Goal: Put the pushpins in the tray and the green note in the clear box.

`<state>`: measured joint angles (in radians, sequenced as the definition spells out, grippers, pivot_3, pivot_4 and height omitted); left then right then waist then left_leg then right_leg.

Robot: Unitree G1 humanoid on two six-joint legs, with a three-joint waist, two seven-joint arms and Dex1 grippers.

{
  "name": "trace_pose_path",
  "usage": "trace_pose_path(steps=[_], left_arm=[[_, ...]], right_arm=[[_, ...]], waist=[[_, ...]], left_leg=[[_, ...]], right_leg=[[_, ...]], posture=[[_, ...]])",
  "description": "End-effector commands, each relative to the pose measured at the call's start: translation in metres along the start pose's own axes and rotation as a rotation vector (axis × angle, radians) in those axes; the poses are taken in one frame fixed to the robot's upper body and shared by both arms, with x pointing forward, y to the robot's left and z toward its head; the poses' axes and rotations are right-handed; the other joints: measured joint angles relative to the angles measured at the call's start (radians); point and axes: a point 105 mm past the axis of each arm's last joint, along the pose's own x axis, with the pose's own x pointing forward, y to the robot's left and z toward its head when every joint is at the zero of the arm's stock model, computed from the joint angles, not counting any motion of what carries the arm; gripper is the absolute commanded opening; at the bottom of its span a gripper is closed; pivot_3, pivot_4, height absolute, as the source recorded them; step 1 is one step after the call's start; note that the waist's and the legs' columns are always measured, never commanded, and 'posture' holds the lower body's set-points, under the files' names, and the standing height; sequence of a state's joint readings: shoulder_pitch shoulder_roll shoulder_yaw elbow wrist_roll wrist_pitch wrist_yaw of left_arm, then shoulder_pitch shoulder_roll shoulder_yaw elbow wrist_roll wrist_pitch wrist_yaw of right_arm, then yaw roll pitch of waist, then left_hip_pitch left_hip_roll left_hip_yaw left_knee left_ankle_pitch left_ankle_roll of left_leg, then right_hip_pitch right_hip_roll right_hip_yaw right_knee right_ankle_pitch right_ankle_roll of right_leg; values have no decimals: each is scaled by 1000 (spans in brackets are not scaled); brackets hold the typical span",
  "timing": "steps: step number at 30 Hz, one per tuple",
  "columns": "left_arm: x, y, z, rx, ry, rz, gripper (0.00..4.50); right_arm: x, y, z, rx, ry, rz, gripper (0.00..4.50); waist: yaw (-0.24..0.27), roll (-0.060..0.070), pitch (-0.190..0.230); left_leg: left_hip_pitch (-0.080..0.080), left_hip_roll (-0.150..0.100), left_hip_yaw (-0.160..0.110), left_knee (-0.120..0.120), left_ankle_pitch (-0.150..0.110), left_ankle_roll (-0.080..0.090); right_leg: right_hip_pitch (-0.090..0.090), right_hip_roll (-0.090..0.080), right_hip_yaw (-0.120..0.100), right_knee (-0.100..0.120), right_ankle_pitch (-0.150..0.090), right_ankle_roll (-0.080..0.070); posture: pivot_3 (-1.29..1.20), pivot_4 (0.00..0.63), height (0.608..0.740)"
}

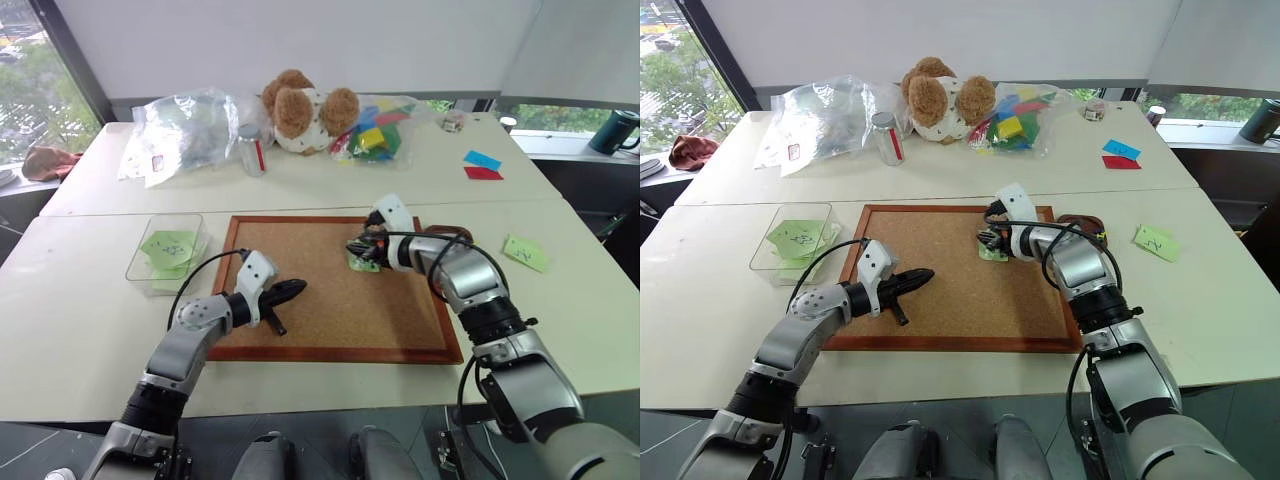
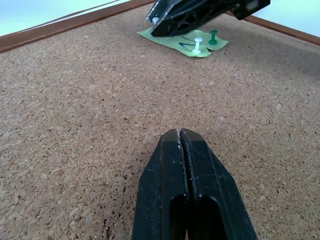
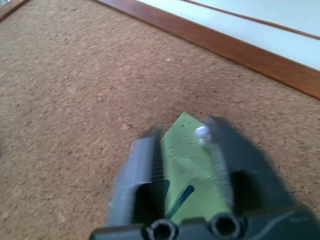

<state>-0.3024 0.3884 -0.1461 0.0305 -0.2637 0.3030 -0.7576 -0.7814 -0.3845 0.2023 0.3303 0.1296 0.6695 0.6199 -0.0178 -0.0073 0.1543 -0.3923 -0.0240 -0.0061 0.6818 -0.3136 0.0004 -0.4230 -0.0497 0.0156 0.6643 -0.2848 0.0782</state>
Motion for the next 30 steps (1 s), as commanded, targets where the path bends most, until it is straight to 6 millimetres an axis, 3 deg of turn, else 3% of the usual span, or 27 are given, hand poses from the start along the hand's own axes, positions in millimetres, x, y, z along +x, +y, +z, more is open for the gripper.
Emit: trace_pose_path(steps=[1, 10, 17, 20, 24, 30], left_arm=[[-5, -1, -17, -34, 60, 12, 0], [-5, -3, -24, -45, 86, 9, 0], [-5, -9, -35, -80, 120, -3, 0], [-6, -9, -37, -86, 124, -6, 0], [-7, -9, -37, -92, 123, -5, 0], [-6, -9, -37, -90, 121, -9, 0]], right_arm=[[-2, -1, 18, -16, -58, 2, 89], [-15, -7, 33, -2, -111, -7, 89], [-42, -16, 61, 19, -195, -40, 89], [-66, -37, 69, 59, -232, -120, 89], [-89, -62, 58, 89, -216, -217, 89], [-107, -99, 20, 135, -127, -353, 89]], waist=[[-1, 0, 0], [-1, 1, -1], [0, 3, -2], [1, 4, -2], [3, 4, -2], [0, 6, -4]], left_leg=[[0, 0, 0, 0, 0, 0], [0, 0, 0, -1, 0, 0], [0, 0, 0, -1, 0, 0], [0, 0, 0, -1, 0, 0], [0, 0, 0, -2, 0, 0], [0, 0, 1, -2, 0, 0]], right_leg=[[0, 0, 0, 0, 0, 0], [-1, 0, 0, 0, 0, 0], [-1, 0, 0, 0, 0, 0], [-1, 0, 0, 0, 0, 0], [-1, 0, 0, -1, 0, 0], [0, 0, 1, -1, 0, 0]], posture=[[0, 150, 740], [0, 150, 740], [0, 150, 740], [0, 150, 740], [0, 150, 740], [0, 150, 740]])
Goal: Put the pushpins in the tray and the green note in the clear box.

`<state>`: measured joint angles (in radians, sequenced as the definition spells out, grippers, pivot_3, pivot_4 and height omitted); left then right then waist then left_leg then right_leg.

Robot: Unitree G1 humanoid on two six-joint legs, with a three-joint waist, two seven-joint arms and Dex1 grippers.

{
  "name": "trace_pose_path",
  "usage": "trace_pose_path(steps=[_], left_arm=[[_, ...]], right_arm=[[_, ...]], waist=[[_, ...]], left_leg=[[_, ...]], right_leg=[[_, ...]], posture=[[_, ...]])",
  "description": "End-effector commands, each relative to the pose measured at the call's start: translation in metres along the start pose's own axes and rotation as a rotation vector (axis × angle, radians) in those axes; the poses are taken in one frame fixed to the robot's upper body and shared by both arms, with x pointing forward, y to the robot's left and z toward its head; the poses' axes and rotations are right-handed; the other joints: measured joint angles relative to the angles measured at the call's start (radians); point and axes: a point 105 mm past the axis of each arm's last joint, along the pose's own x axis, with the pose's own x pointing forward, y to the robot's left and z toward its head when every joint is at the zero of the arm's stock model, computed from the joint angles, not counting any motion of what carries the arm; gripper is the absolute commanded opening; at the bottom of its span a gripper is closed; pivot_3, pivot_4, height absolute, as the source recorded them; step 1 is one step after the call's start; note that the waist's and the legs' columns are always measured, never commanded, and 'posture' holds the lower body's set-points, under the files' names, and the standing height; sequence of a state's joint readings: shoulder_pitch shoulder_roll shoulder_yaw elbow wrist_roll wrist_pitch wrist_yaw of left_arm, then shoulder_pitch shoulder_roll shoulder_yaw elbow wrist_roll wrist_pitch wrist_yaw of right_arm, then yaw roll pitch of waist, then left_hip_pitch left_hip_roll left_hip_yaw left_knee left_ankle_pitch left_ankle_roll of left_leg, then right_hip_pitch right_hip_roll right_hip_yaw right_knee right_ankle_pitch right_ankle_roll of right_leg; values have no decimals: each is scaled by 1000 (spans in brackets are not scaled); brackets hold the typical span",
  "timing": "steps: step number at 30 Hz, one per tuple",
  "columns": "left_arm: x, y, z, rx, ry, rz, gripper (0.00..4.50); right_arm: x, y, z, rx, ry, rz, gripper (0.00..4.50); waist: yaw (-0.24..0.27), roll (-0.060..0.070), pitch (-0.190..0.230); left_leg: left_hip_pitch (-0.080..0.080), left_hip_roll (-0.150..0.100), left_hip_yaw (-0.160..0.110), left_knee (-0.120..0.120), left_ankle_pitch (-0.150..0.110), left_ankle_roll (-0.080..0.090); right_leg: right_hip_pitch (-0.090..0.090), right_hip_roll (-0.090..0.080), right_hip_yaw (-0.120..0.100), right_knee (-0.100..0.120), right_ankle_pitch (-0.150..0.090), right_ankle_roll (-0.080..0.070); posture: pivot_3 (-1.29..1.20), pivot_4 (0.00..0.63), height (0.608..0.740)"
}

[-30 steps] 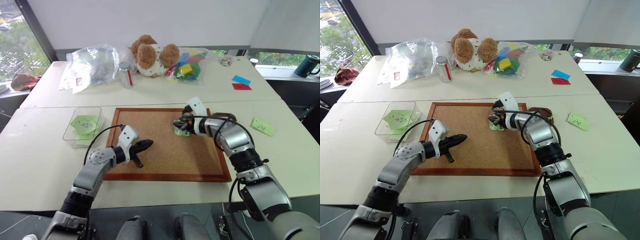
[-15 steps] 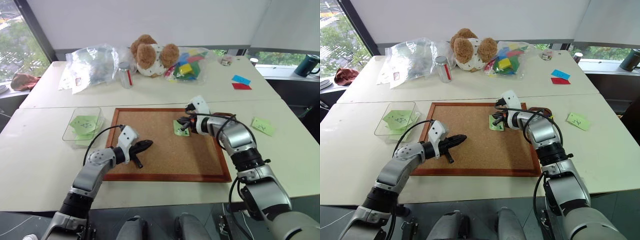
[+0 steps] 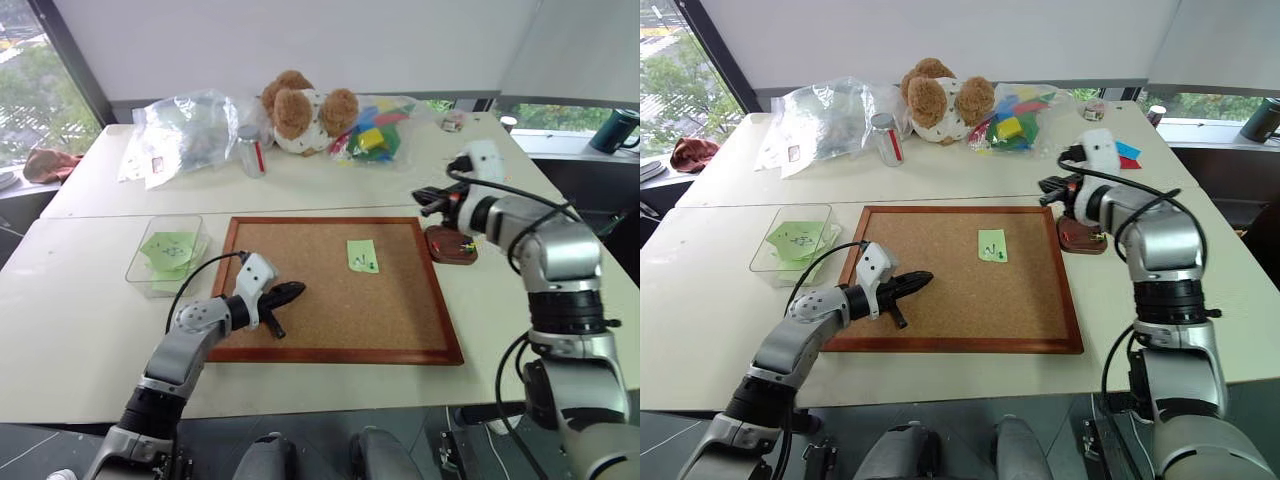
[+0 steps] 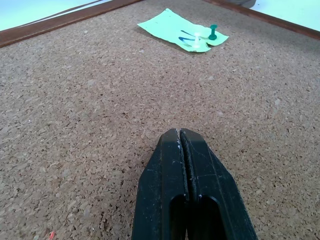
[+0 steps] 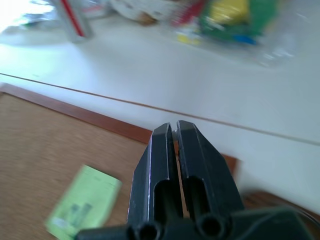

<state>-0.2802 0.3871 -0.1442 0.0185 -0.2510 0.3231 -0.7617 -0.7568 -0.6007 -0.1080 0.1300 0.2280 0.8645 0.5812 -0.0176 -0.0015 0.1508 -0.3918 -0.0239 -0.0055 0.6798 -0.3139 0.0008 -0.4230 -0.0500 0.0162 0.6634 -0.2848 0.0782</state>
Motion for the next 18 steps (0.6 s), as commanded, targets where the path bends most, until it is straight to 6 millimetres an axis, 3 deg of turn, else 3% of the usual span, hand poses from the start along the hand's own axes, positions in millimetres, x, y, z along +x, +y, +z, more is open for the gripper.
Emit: trace_pose_path(steps=[1, 7, 11, 14, 18], left_arm=[[-2, -5, -30, -74, 95, -10, 0], [-1, -5, -30, -73, 93, -14, 0], [-2, -5, -29, -72, 92, -14, 0], [-2, -5, -29, -73, 91, -13, 0], [-2, -5, -29, -72, 88, -11, 0]], right_arm=[[-6, -22, -8, 5, 7, -63, 89], [-2, -39, -40, 51, 82, -101, 89], [0, -44, -48, 71, 92, -103, 89], [1, -46, -53, 77, 102, -101, 894], [2, -49, -59, 82, 118, -111, 2828]], waist=[[0, 0, 0], [1, 1, -1], [1, 1, -1], [1, 1, -1], [2, 1, -1]], left_leg=[[0, 0, 0, 0, 0, 0], [0, 0, 1, 0, 0, 0], [0, 0, 1, 0, 0, 0], [0, 0, 1, 0, 0, 0], [0, 0, 1, 0, 0, 0]], right_leg=[[0, 0, 0, 0, 0, 0], [0, 0, 0, 0, 0, 0], [0, 0, 0, 0, 0, 0], [1, 0, 0, 0, 0, 0], [1, 0, 0, 0, 0, 0]], posture=[[0, 150, 740], [0, 150, 740], [0, 150, 740], [0, 150, 740], [0, 150, 740]])
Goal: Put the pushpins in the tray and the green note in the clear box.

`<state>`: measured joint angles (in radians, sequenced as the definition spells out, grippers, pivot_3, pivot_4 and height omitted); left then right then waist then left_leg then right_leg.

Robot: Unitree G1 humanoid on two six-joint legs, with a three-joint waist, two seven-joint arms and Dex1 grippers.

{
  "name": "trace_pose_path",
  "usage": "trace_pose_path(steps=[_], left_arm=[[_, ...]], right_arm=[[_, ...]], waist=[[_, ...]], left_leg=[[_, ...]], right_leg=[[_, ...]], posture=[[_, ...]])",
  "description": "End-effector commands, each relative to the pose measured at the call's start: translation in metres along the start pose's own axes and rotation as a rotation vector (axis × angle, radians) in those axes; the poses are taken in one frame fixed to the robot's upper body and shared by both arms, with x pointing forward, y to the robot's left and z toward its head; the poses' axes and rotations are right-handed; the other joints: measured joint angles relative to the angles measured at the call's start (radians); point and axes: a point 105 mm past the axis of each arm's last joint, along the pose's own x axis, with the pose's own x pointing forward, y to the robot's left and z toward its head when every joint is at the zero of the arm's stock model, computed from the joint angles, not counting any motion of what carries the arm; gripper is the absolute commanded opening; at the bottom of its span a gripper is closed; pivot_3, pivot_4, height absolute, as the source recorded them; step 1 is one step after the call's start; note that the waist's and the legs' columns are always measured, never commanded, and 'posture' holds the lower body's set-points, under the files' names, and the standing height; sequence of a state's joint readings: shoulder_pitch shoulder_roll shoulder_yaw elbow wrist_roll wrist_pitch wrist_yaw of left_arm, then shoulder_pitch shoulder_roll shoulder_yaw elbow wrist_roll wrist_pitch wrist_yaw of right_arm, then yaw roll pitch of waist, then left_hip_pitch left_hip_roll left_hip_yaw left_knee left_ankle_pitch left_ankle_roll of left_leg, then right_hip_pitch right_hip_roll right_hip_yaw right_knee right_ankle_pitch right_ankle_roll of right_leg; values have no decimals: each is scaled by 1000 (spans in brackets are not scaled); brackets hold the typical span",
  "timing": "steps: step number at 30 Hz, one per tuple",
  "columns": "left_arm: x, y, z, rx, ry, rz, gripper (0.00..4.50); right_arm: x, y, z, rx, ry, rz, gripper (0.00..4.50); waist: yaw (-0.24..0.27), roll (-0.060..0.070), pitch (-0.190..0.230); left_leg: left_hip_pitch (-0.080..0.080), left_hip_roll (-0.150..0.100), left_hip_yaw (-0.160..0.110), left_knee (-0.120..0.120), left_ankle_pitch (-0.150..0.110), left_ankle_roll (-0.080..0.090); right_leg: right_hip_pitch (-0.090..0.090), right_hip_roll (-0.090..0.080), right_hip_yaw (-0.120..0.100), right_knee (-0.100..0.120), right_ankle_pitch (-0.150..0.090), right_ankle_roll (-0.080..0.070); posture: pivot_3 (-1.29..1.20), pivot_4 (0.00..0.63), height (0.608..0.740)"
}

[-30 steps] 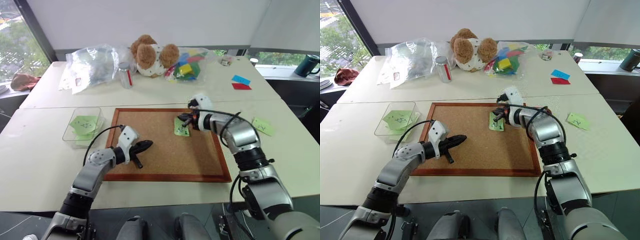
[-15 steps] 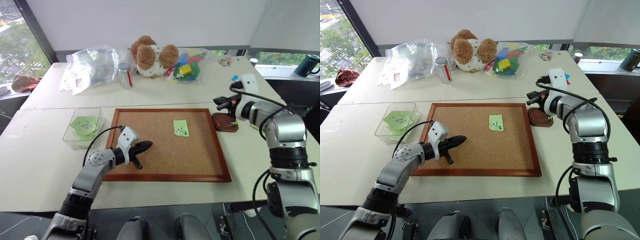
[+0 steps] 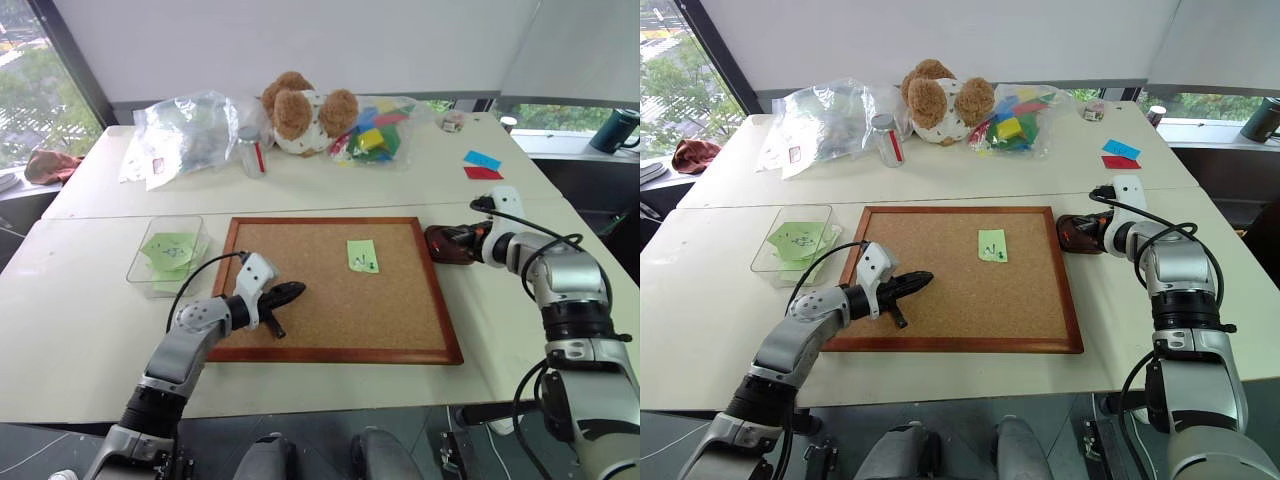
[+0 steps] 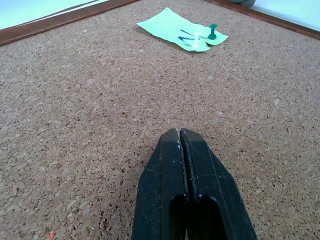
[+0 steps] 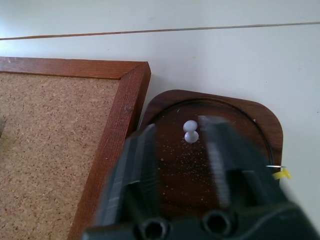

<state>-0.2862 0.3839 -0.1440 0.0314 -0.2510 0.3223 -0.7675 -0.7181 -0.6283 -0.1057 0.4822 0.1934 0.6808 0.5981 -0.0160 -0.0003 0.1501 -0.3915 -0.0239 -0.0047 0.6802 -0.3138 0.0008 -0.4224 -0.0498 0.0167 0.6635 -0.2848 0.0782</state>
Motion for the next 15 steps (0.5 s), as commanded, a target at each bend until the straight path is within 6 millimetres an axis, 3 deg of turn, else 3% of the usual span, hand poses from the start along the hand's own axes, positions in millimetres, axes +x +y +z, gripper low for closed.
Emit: trace_pose_path(steps=[1, 3, 4, 10, 15], left_arm=[[-4, -5, -28, -66, 86, -6, 0], [-4, -5, -28, -66, 85, -5, 0], [-4, -5, -28, -67, 85, -5, 0], [-4, -4, -29, -68, 86, -4, 0], [-4, -4, -28, -70, 84, -4, 0]], right_arm=[[-5, -8, 15, -22, -46, -26, 3343], [-6, -9, 16, -23, -52, -28, 4254], [-6, -9, 18, -21, -60, -26, 4388], [-12, -3, 32, -28, -97, 6, 4388], [-22, 40, 48, -120, -139, 181, 4388]], waist=[[0, 0, 0], [0, 0, 0], [0, 0, 0], [-1, 0, 0], [0, 1, 0]], left_leg=[[0, 0, 0, 0, 0, 0], [0, 0, 0, 0, 0, 0], [0, 0, 0, 0, 0, 0], [0, 0, 0, 0, 0, 0], [0, 0, 0, 0, 0, 0]], right_leg=[[0, 0, 0, 0, 0, 0], [0, 0, 0, 0, 0, 0], [0, 0, 0, 0, 0, 0], [0, 0, 0, 0, 0, 0], [0, 0, 0, 0, 0, 0]], posture=[[0, 150, 740], [0, 150, 740], [0, 150, 740], [0, 150, 740], [0, 150, 740]])
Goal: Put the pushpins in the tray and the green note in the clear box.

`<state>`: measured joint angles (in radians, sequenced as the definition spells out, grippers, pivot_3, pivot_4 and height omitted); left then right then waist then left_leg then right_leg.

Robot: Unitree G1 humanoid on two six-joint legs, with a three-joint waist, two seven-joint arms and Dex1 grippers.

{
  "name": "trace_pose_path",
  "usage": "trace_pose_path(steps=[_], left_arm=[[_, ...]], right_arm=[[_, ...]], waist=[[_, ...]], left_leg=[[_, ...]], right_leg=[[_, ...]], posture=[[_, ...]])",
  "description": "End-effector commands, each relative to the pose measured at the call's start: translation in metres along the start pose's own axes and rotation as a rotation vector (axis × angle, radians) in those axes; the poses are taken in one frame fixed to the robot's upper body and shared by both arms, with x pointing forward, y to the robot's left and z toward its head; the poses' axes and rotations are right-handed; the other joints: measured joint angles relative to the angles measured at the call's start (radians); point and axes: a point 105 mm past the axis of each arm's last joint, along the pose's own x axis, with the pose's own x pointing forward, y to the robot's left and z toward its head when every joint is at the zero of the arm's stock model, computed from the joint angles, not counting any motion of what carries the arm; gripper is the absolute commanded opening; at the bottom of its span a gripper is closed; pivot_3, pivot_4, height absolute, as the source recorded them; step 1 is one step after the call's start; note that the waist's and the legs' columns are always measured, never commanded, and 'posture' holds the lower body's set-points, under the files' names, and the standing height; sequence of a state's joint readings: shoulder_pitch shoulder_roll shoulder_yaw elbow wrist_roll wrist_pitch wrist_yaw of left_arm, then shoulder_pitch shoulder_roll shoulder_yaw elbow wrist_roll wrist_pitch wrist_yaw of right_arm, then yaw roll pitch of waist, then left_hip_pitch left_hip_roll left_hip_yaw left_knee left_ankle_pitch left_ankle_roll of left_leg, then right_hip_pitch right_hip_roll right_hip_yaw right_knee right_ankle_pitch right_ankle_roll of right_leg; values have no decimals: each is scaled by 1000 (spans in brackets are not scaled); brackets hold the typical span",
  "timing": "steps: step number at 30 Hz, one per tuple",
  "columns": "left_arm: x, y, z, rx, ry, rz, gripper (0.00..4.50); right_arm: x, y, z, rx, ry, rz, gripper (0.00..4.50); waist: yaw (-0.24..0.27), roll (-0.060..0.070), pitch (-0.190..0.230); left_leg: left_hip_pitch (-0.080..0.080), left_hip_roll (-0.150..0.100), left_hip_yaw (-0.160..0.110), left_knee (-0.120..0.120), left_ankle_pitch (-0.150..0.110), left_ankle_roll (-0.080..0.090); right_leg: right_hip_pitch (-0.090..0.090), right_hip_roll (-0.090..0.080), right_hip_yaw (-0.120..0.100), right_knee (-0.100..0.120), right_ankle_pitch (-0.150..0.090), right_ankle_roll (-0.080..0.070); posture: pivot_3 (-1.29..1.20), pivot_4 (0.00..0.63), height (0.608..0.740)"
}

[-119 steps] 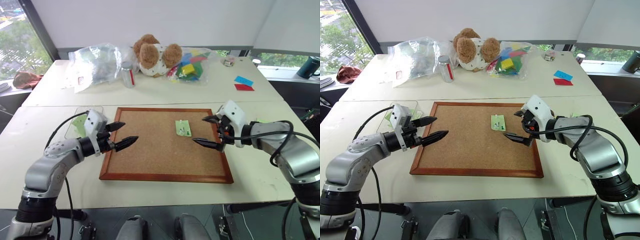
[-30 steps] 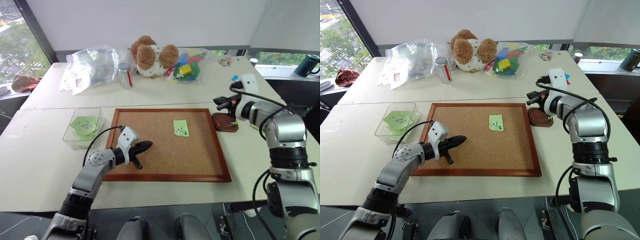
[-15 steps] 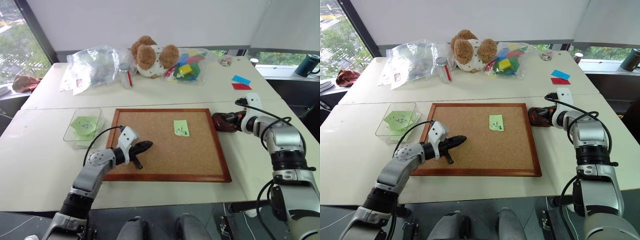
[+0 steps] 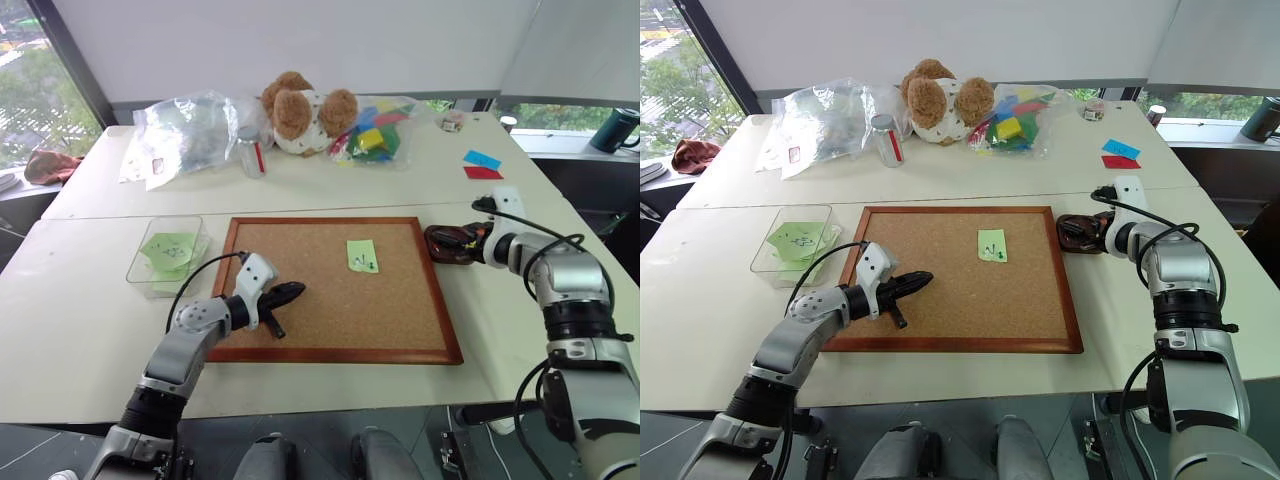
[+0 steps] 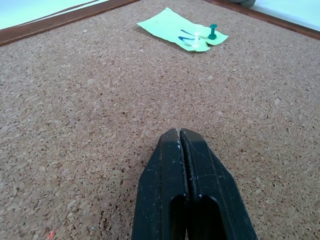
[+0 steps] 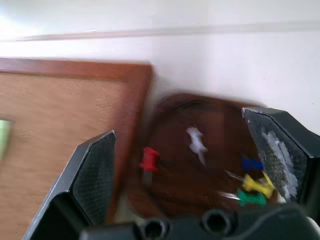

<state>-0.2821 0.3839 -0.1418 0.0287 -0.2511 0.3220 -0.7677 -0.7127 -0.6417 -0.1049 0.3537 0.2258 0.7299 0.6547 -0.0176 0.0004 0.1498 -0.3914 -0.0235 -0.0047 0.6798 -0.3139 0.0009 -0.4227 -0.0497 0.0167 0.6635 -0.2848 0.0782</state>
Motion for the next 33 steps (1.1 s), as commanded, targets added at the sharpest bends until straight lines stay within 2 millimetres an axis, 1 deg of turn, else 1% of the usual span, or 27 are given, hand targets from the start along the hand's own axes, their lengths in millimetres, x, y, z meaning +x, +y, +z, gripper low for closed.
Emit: trace_pose_path(steps=[1, 5, 7, 10, 12, 13, 16, 17, 18, 26, 32, 33], left_arm=[[-4, -4, -28, -69, 85, -5, 0], [-4, -4, -28, -71, 84, -5, 0], [-4, -4, -28, -70, 84, -5, 0], [-4, -4, -28, -69, 83, -4, 0], [-4, -4, -28, -69, 84, -4, 0], [-4, -4, -28, -69, 84, -4, 0], [-4, -5, -28, -69, 86, -5, 0], [-4, -5, -28, -70, 86, -5, 0], [-4, -5, -28, -70, 86, -4, 0], [-7, -5, -29, -69, 88, 2, 0], [-7, -5, -29, -71, 87, 7, 0], [-7, -5, -29, -71, 86, 8, 0]], right_arm=[[-10, 33, 28, -96, -80, 126, 4388], [-8, 77, 17, -198, -58, 254, 4388], [-7, 91, 10, -210, -50, 294, 4388], [-4, 106, -5, -231, -24, 341, 4388], [-2, 111, -11, -244, -12, 355, 4388], [-1, 113, -14, -243, -8, 361, 4165], [3, 117, -17, -249, -2, 368, 3121], [5, 118, -17, -247, -2, 369, 2683], [6, 119, -17, -248, -3, 369, 2123], [14, 124, -16, -254, -7, 384, 2123], [19, 124, -16, -236, -1, 387, 2123], [19, 124, -16, -235, 0, 390, 1843]], waist=[[2, 0, 0], [3, 0, 0], [2, 0, 0], [3, 0, 0], [3, 0, 0], [3, 0, 0], [2, 0, 0], [2, 0, 0], [2, 0, 0], [1, 0, 0], [2, 0, 0], [1, 0, 0]], left_leg=[[0, 0, 0, 0, 0, 0], [0, 0, 0, 0, 0, 0], [0, 0, 0, 0, 0, 0], [0, 0, 0, 0, 0, 0], [0, 0, 0, 0, 0, 0], [0, 0, 0, 0, 0, 0], [0, 0, 0, 0, 0, 0], [0, 0, 0, 0, 0, 0], [0, 0, 0, 0, 0, 0], [0, 0, 0, 0, 0, 0], [0, 0, 0, 0, 0, 0], [0, 0, 0, 0, 0, 0]], right_leg=[[0, 0, 0, 0, 0, 0], [0, 0, 0, 0, 0, 0], [0, 0, 0, 0, 0, 0], [0, 0, 0, 0, 0, 0], [0, 0, 0, 0, 0, 0], [0, 0, 0, -1, 0, 0], [0, 0, 0, 0, 0, 0], [0, 0, 0, 0, 0, 0], [0, 0, 0, 0, 0, 0], [0, 0, 0, 0, 0, 0], [0, 0, 0, -1, 0, 0], [0, 0, 0, -1, 0, 0]], posture=[[0, 150, 740], [0, 150, 740], [0, 150, 740], [0, 150, 740], [0, 150, 740], [0, 150, 740], [0, 150, 740], [0, 150, 740], [0, 150, 740], [0, 150, 740], [0, 150, 740], [0, 150, 740]])
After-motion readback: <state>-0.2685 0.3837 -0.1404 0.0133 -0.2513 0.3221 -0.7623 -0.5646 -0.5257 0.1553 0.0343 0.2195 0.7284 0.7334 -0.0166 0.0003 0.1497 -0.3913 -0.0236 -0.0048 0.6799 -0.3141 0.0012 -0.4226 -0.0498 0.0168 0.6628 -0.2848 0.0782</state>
